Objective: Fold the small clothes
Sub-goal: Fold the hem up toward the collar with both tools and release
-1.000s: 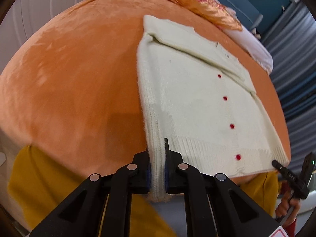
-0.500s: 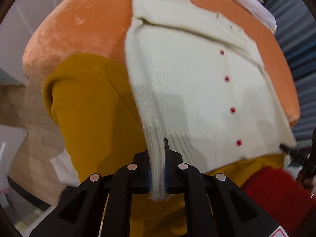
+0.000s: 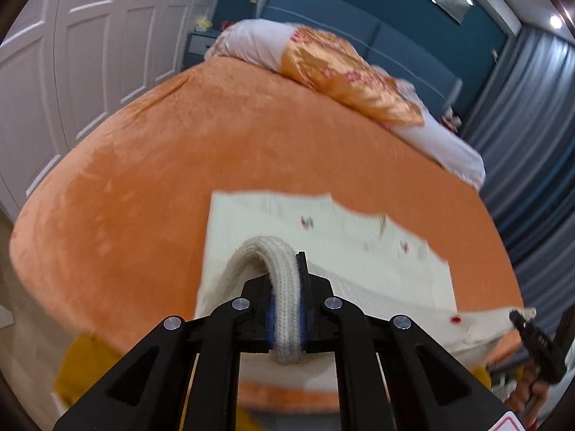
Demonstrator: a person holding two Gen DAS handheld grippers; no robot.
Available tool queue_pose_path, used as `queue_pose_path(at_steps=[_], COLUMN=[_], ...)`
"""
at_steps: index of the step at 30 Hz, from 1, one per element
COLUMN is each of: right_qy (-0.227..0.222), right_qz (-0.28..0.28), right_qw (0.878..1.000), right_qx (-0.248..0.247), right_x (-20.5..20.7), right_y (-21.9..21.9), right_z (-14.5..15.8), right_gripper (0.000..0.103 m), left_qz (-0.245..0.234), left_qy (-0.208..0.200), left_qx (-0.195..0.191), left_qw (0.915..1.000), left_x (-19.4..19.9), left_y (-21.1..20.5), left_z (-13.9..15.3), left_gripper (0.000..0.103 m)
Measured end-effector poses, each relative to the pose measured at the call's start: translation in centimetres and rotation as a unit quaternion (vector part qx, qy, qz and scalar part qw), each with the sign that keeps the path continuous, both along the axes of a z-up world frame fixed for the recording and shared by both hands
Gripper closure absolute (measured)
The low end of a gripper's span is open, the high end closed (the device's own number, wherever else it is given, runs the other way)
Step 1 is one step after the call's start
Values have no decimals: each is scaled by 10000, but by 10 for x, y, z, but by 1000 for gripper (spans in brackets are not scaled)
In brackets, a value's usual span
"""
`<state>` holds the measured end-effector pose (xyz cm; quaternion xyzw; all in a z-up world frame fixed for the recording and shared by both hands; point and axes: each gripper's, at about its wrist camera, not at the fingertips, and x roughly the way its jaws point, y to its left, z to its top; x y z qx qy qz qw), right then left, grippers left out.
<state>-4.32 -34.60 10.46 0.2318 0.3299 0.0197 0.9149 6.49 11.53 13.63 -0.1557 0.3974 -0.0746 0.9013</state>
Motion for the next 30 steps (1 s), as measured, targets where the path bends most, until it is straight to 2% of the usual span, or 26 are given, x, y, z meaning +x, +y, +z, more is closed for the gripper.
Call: queue_pose_path(at_steps=[5,10,17,25,30], right_qy=[-277,-275,97,486,690], right_qz=[-354,-519,-690,-830,-860], right_qw=[9989,9979,9969,9944,9930], right_qx=[163,290,359,429,426], right_x=[63,110,152,182,199], right_y=[2,-1,-6,-17,-19], right_z=[-9,-23,-64,-103,-124], right_gripper=[98,98,98,98,98], left_qz=[267,455,554,583,551], left_qy=[-181,-30,320,617,667], left_qx=[295,185,345,520,621], left_qw=[9990,9988,9974,9950,9943], left_x=[50,89,135,162,172], left_y=[-12,-12,-20,-27,-31], left_z=[-20,-41,-86,-122,-138], left_gripper=[96,96,96,95,94])
